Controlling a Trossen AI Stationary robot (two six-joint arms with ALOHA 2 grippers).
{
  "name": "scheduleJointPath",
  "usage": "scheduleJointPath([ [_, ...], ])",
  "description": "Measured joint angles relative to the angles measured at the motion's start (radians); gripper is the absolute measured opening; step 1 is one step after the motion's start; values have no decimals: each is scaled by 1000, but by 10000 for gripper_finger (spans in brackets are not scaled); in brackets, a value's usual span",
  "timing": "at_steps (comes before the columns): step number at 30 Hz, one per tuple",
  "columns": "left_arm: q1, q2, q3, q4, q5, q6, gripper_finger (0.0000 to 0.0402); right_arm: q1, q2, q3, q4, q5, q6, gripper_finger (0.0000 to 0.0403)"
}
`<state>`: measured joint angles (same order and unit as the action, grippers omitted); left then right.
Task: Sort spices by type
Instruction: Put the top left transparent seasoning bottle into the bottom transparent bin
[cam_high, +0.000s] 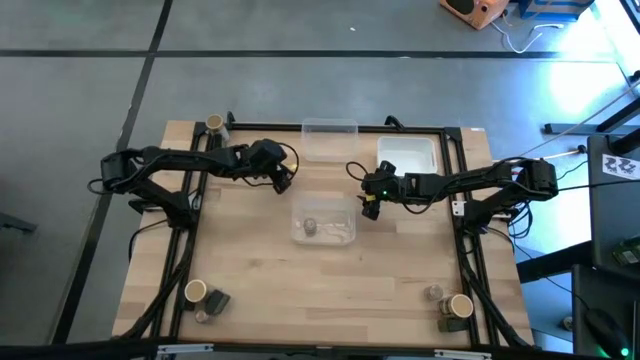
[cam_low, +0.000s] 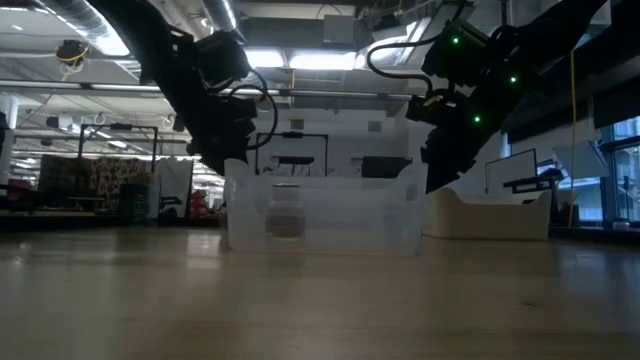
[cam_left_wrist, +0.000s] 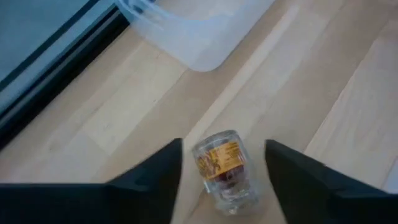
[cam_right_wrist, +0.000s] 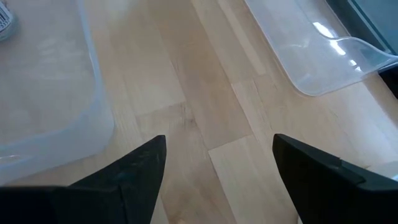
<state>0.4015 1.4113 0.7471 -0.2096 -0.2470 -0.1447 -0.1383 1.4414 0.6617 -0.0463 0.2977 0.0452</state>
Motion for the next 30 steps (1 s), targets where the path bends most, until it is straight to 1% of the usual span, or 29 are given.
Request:
scheduleJointPath([
  [2,-1,0,0,-20,0,-25,250,0,0,0,0,1,0,293],
  [4,-8,0,-1,-52,-1,-56,276,0,0,0,0,1,0,293],
  [7,-17,4,-20,-50,-3,-136,295,0,0,0,0,1,0,293],
  [9,-23,13,-41,-41,-11,-164,299,0,0,0,1,1,-2,293],
  [12,-29,21,-71,2,-52,-187,300,0,0,0,4,1,-5,293],
  [18,-30,24,-139,153,-55,-194,300,0,0,0,5,1,-5,293],
  [20,-29,24,-157,157,-55,-193,300,0,0,0,4,1,-5,293],
  [23,-30,37,-189,198,-56,-211,300,0,0,0,5,1,-5,293],
  [25,-36,51,-205,259,-55,-212,300,0,0,0,9,1,-5,293],
  [30,-48,94,-230,344,-61,-182,300,0,0,0,26,1,-5,293],
])
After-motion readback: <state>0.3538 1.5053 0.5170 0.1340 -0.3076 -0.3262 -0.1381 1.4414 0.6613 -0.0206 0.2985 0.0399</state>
